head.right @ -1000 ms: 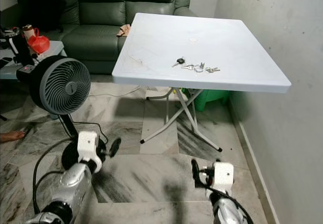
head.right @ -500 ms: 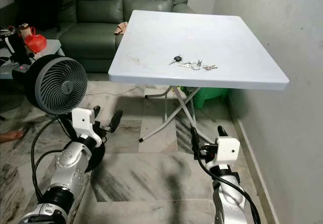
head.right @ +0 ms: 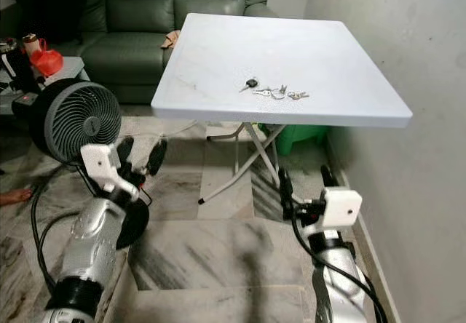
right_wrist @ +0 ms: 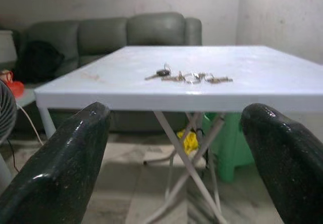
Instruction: Hang keys on a hook
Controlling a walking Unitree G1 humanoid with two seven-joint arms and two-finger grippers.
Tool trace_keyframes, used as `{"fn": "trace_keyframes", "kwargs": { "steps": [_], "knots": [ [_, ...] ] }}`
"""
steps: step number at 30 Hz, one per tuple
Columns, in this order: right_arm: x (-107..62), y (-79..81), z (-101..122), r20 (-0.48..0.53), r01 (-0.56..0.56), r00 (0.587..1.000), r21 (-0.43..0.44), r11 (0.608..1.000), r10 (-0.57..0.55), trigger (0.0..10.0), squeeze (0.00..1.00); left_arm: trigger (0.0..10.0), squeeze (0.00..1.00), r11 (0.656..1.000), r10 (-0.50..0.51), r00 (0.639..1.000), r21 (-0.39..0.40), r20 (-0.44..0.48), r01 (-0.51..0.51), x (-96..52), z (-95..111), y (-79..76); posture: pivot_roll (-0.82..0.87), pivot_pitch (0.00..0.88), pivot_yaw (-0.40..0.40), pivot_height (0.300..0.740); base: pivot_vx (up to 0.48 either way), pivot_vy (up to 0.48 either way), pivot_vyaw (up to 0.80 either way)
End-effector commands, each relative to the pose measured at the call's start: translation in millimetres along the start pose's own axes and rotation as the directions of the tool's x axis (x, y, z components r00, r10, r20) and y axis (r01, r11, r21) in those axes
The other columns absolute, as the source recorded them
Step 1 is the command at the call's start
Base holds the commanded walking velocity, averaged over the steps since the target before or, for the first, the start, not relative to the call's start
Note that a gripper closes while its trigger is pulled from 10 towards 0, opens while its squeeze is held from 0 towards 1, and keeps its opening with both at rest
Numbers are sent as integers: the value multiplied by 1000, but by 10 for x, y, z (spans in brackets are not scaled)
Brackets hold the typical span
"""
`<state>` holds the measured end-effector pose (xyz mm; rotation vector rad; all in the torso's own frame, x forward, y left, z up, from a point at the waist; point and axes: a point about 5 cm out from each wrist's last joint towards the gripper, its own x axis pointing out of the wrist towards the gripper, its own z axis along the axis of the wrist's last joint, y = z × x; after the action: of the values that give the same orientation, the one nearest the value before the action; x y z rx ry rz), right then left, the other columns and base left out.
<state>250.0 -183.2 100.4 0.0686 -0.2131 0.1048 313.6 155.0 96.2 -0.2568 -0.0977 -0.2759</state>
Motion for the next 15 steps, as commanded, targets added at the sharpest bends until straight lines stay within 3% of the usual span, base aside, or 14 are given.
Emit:
{"fn": "trace_keyframes", "kwargs": {
  "steps": [1, 6, 15],
  "knots": [
    [9, -13, 18, -7, 7, 1000, -4, 1000, -7, 10000, 0, 10000, 0, 1000, -11, 1000, 5, 0, 11, 15, 48, 13, -68, 17, -3, 711, 0, 0, 0],
    [16, 13, 34, -12, -8, 1000, -25, 1000, 8, 10000, 0, 10000, 0, 999, -27, 1000, -29, 8, 27, 8, 82, -3, -63, 14, -3, 711, 0, 0, 0],
    [6, 4, 29, -29, -14, 999, -32, 999, 13, 10000, 0, 10000, 0, 1000, -16, 1000, -8, -19, 16, -20, 102, 64, -55, 17, -5, 711, 0, 0, 0]
  ]
}}
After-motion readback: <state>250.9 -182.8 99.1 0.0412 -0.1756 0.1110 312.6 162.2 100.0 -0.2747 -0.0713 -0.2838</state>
